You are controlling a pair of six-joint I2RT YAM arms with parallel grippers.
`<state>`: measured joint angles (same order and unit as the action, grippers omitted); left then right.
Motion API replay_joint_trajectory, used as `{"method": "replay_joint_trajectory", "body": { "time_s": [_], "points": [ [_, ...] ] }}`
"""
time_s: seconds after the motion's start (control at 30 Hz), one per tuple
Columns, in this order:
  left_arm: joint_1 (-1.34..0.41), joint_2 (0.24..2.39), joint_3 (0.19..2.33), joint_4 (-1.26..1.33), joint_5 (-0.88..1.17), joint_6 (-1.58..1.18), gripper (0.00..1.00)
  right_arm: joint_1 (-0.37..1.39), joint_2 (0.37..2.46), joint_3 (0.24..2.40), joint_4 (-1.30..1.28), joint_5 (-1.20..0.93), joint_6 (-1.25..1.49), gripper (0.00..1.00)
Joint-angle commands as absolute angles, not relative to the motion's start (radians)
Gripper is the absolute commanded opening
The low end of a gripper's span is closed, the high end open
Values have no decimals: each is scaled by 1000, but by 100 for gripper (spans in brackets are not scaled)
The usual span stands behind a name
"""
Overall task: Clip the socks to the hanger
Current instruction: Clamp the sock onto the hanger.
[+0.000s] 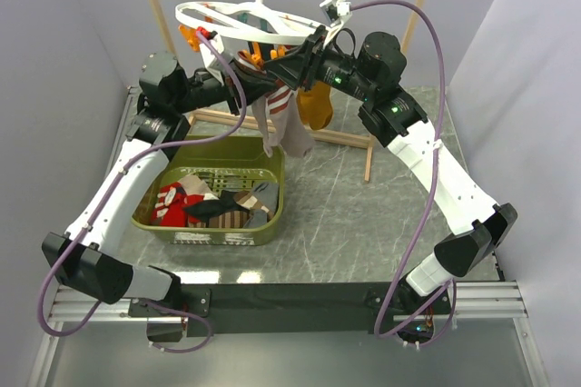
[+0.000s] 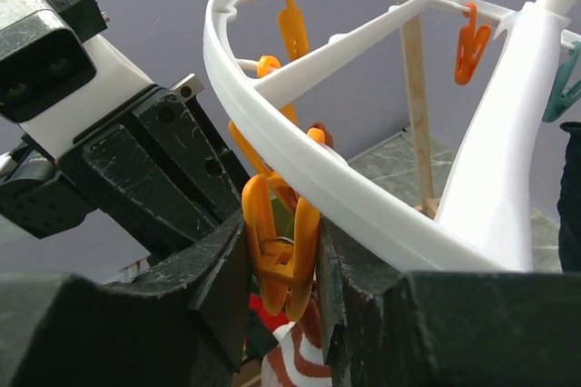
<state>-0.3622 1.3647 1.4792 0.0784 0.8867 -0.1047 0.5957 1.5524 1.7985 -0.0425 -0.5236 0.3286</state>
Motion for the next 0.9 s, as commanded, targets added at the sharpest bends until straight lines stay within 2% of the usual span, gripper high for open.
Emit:
{"method": "replay_joint_trajectory", "body": {
  "time_s": [0.0,0.47,0.87],
  "points": [
    [-362,1370,1526,115,916,-98,1,597,1514,1807,32,-575,337,0],
    [-347,1373,1525,169,951,-117,0,595,1522,1807,28,-571,333,0],
    [-345,1365,1514,69,994,-38,1,595,1554,1856,15,-580,336,0]
  ]
}}
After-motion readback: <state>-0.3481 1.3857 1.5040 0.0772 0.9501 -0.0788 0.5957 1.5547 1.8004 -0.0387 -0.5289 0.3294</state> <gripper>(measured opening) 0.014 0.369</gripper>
